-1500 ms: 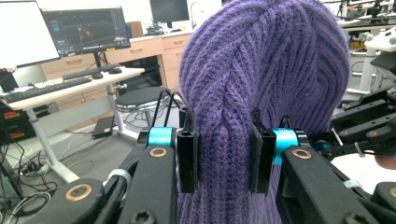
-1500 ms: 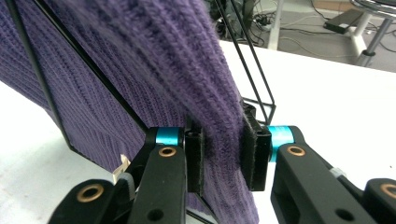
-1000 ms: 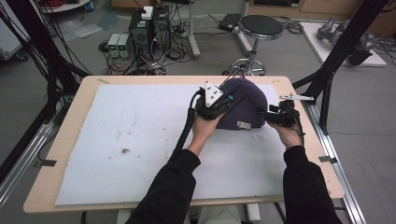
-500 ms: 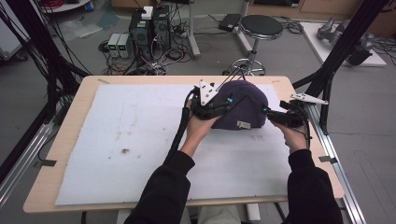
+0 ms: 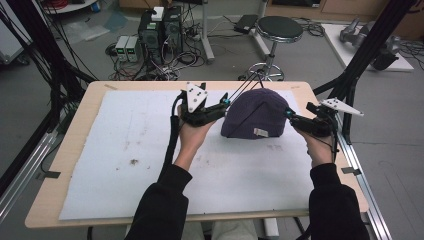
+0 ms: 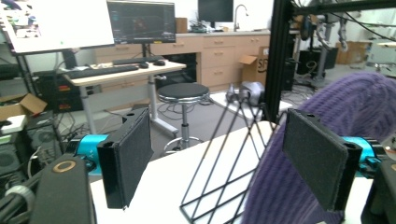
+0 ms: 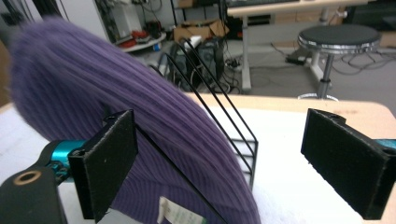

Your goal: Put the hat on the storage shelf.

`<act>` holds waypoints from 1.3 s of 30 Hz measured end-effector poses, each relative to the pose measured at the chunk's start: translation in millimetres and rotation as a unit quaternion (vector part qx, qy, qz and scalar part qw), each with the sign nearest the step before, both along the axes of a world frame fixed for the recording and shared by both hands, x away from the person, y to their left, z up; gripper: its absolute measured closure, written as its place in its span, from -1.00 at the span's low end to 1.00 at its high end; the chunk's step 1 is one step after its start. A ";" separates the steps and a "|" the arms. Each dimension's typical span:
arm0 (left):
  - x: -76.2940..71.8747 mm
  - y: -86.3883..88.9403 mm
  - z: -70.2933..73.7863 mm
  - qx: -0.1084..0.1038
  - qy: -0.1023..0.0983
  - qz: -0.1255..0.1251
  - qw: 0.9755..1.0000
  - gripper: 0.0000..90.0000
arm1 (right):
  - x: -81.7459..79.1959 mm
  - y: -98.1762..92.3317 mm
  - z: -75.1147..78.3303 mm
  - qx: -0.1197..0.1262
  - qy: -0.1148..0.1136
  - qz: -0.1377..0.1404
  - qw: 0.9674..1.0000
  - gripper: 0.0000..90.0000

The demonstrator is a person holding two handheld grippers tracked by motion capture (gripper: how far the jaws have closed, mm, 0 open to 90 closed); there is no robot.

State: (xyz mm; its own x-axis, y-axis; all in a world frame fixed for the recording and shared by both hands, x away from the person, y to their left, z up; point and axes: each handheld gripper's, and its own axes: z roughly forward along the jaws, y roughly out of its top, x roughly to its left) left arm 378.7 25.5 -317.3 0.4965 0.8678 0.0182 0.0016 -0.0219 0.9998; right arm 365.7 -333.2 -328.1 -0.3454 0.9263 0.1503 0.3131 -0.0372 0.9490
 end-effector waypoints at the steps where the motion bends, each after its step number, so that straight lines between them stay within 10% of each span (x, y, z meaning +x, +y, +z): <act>1: -1.5 4.9 0.5 -0.002 -0.001 0.005 1.000 -0.46 | -1.2 0.9 1.8 -0.003 -0.005 -0.001 1.000 -0.78; 16: -26.5 86.6 -5.4 -0.022 -0.006 0.066 0.998 -0.49 | -17.9 27.4 9.4 -0.018 -0.055 -0.013 0.998 -0.78; 26: -49.8 144.8 -22.4 -0.037 -0.024 0.131 0.990 -0.50 | -25.7 28.0 0.3 -0.021 -0.060 -0.030 0.998 -0.78; 39: -67.3 173.8 -41.8 -0.024 -0.015 0.160 0.987 -0.50 | -36.9 19.7 -10.0 -0.031 -0.071 -0.040 0.996 -0.78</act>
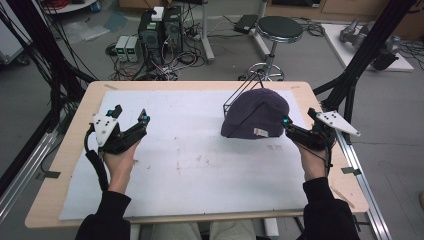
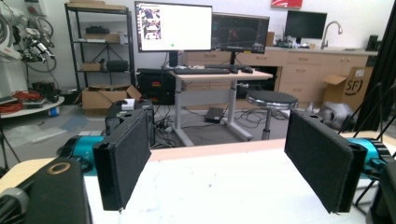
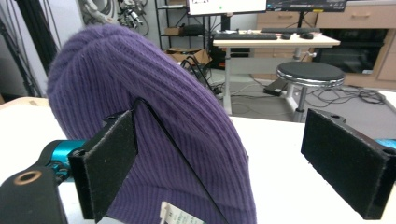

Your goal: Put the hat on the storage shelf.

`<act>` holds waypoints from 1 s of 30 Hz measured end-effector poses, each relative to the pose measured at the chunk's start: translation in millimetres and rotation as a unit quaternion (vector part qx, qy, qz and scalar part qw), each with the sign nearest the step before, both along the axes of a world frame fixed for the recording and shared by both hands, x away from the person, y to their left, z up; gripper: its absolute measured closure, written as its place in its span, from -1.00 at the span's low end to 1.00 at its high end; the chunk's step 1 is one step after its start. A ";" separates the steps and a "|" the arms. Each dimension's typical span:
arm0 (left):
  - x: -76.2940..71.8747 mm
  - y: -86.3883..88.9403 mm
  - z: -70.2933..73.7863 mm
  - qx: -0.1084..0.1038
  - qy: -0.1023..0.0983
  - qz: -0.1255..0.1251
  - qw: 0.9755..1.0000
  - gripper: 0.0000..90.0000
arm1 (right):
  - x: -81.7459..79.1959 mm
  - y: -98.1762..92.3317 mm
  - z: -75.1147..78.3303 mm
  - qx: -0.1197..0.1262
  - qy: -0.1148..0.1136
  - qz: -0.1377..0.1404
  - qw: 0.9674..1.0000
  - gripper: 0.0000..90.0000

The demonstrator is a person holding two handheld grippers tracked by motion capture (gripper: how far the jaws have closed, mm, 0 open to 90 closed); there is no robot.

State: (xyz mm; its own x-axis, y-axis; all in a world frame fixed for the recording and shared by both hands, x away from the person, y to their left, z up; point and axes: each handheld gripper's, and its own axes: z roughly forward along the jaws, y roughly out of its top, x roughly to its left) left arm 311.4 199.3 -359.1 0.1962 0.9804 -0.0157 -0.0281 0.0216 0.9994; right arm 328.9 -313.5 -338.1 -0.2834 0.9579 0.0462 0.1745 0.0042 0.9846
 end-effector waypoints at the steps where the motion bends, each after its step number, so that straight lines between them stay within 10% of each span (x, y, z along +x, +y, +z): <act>1: -1.8 1.7 -2.1 0.005 0.000 0.002 1.000 -0.50 | -0.7 -0.7 -2.2 -0.001 0.000 0.000 1.000 -0.78; 30: -36.5 45.8 -59.4 -0.022 0.034 0.025 0.999 -0.49 | -18.3 -4.3 -68.5 0.005 0.041 -0.007 0.999 -0.78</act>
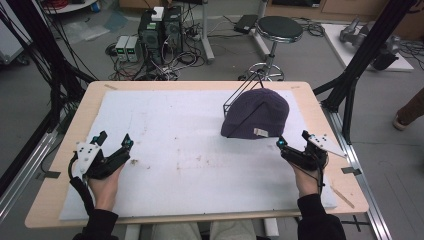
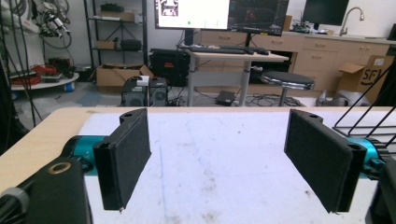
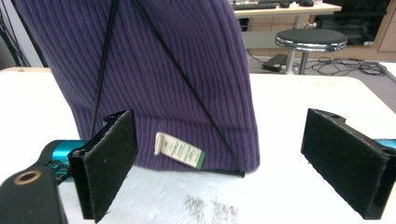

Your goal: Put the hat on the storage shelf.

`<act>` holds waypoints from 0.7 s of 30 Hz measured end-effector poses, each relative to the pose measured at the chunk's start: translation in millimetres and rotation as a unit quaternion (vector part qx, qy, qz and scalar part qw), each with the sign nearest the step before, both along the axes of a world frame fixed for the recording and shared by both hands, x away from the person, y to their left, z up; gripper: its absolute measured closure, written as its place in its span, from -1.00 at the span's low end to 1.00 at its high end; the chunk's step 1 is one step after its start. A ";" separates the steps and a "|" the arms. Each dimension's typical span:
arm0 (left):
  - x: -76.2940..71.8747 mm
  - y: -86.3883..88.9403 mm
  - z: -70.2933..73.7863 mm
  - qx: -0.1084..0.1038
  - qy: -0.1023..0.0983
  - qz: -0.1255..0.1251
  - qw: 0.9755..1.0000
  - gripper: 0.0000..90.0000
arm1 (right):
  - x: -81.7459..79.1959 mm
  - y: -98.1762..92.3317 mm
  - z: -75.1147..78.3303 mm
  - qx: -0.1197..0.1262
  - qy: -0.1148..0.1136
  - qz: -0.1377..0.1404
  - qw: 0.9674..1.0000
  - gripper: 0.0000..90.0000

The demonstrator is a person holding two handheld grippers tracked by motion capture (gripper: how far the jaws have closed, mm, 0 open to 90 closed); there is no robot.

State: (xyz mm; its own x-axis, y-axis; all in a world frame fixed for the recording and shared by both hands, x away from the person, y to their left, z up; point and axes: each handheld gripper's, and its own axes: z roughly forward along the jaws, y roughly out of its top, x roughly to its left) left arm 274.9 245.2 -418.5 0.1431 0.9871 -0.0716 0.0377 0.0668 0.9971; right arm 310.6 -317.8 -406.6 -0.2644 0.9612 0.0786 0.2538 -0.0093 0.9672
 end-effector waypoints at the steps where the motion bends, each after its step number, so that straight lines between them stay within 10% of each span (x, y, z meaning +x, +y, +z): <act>1: -1.2 1.2 -2.7 -0.001 -0.001 0.004 1.000 -0.49 | -0.4 -0.1 -1.6 0.001 0.002 0.000 1.000 -0.78; 21: -11.1 13.4 -22.5 0.018 0.006 0.027 0.999 -0.49 | -6.7 1.6 -24.9 -0.005 0.007 -0.002 1.000 -0.78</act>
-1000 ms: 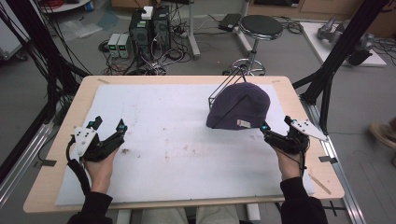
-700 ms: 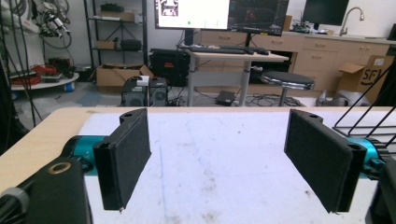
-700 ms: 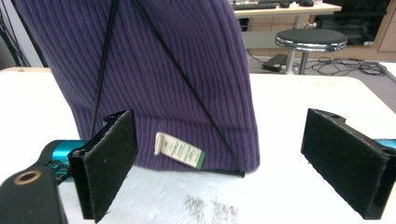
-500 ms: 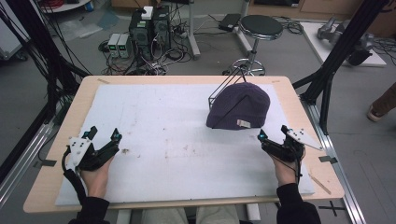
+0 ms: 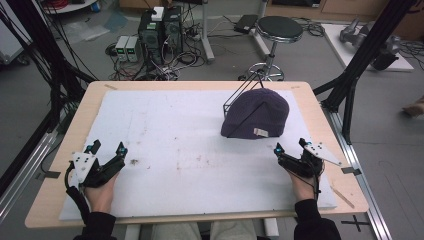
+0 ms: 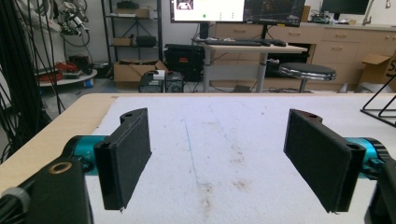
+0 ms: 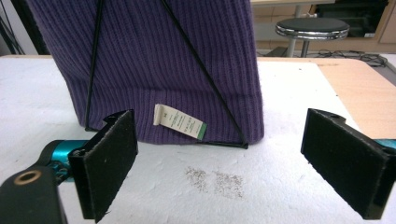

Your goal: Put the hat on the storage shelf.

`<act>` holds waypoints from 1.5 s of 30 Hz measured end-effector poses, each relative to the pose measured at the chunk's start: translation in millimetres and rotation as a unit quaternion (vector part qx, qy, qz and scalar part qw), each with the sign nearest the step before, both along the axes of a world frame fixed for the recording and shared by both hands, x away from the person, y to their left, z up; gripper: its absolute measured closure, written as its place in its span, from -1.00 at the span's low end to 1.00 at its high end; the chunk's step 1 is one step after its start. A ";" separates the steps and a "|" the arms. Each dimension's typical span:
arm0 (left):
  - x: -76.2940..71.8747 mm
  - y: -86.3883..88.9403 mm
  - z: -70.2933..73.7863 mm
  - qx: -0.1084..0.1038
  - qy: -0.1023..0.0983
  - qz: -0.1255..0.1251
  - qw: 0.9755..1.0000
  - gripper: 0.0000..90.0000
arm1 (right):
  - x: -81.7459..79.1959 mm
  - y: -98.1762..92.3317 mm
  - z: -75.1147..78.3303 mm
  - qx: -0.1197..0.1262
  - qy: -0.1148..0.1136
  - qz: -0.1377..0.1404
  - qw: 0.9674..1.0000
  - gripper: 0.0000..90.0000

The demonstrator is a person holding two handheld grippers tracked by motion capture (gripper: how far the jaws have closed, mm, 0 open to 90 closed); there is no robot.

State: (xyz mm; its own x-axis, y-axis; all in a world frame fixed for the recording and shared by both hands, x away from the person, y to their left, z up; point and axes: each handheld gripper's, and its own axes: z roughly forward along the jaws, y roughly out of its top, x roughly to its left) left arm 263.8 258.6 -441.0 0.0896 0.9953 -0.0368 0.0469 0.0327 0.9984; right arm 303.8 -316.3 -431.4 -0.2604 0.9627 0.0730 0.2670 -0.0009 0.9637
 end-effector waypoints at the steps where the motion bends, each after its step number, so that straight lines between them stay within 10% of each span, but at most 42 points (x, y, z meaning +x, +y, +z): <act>1: -1.0 0.4 -0.3 0.000 0.000 0.000 1.000 -0.49 | -0.5 0.7 -0.2 0.000 0.001 -0.001 1.000 -0.78; 45: -1.6 2.5 -8.6 -0.003 0.010 -0.004 1.000 -0.46 | -6.1 11.6 -11.3 -0.014 -0.018 0.016 1.000 -0.77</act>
State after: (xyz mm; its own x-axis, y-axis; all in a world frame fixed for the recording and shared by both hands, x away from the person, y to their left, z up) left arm 262.2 261.0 -449.6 0.0958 0.9944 -0.0455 0.0679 0.0391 0.9969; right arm 297.8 -304.7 -442.8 -0.2928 0.9555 0.0352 0.2310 0.0350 0.9723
